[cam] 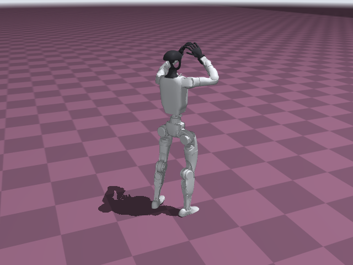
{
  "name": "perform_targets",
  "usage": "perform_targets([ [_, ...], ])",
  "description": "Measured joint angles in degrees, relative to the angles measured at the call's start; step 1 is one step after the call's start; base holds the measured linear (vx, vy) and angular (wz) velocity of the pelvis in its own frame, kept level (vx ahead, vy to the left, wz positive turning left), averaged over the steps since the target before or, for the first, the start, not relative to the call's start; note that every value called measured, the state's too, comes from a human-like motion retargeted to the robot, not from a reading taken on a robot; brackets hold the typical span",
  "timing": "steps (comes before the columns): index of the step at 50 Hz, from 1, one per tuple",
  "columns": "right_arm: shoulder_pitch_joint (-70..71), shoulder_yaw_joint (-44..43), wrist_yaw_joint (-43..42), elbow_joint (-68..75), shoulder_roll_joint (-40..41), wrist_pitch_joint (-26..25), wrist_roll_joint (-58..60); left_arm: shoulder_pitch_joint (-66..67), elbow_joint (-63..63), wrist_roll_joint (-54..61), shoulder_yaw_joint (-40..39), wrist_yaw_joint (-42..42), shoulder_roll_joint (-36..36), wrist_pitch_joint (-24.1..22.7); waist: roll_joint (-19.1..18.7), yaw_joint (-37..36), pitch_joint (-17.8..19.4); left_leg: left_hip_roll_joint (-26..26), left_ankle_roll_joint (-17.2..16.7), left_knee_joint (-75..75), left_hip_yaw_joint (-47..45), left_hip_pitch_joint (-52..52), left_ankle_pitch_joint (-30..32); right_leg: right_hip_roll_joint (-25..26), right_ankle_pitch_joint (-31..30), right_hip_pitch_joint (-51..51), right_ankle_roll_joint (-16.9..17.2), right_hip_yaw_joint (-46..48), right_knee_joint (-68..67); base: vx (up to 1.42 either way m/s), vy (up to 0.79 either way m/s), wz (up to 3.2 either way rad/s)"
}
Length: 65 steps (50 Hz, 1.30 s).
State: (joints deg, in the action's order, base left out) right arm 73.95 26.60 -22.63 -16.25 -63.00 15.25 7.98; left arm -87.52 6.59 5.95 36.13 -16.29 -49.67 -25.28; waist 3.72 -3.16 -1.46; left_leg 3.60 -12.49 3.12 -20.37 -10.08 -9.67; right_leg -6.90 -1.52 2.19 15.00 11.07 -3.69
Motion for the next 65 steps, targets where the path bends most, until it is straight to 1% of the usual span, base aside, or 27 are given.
perform_targets([
  [6,1.55,0.77,-2.48,1.48,-0.89,0.05,1.39,-0.29,-2.07,-1.84,-0.39,-2.56,1.03,-0.42,-0.05,0.5,-1.33,0.24,-0.34,-0.24,0.66,-0.52,-0.59,0.23,0.66,1.72,0.0,1.02,1.68,0.11,-0.02,0.14],
  [8,2.09,1.3,-3.23,2.25,-0.7,-0.33,1.02,0.63,-1.86,1.47,-0.11,-4.45,2.08,-0.38,-0.11,0.48,-1.62,0.28,-0.33,-0.31,0.89,-0.59,-0.73,0.24,0.9,1.91,0.0,1.22,1.77,0.07,-0.02,0.09],
  [10,2.63,1.67,-2.88,2.94,-0.87,0.24,1.16,-0.16,-3.39,-1.79,-0.33,-3.01,1.36,-0.5,-0.2,0.48,-1.92,0.44,-0.52,-0.34,1.01,-0.49,-0.8,0.4,1.08,1.92,0.0,1.47,1.81,0.03,-0.01,0.04],
  [17,3.97,2.87,-2.87,4.09,-1.15,0.5,1.45,-0.39,-4.86,-0.39,1.11,-2.79,1.71,-1.2,-0.24,0.36,-2.24,0.4,-0.63,-0.41,1.63,-0.16,-0.96,0.29,1.62,2.12,0.0,2.08,2.15,0.0,0.0,0.0],
  [25,4.84,3.64,-2.91,4.43,-1.75,0.59,1.02,-0.04,-5.72,0.23,1.04,-3.36,1.78,-1.16,-0.26,0.39,-1.83,0.48,-0.82,-0.66,2.21,-0.09,-1.01,0.36,1.99,2.25,0.0,2.58,2.18,0.0,0.0,0.0],
  [38,5.1,3.84,-2.81,4.74,-1.52,0.94,-0.09,-1.99,-6.02,-1.19,3.18,-3.85,1.14,-1.03,-0.18,0.02,-1.62,1.16,-1.09,-0.94,1.66,0.06,-1.25,1.23,1.97,1.7,0.0,2.03,2.43,0.0,0.0,0.0],
  [50,4.86,2.93,-2.9,4.72,-2.72,1.11,-0.05,-2.63,-6.73,-3.79,2.26,-4.51,1.18,-0.42,0.15,0.75,-1.5,1.26,-1.17,-1.12,2.12,0.01,-1.3,1.31,2.18,1.87,0.0,2.47,2.41,0.0,0.0,0.0],
  [65,4.99,3.53,-2.67,4.35,-3.49,1.41,-0.49,-2.45,-6.44,-2.41,2.0,-4.61,1.42,-0.87,-0.01,0.93,-1.44,1.46,-1.17,-1.06,2.07,-0.14,-1.33,1.5,2.26,1.99,0.0,2.43,2.36,0.0,0.0,0.0],
])
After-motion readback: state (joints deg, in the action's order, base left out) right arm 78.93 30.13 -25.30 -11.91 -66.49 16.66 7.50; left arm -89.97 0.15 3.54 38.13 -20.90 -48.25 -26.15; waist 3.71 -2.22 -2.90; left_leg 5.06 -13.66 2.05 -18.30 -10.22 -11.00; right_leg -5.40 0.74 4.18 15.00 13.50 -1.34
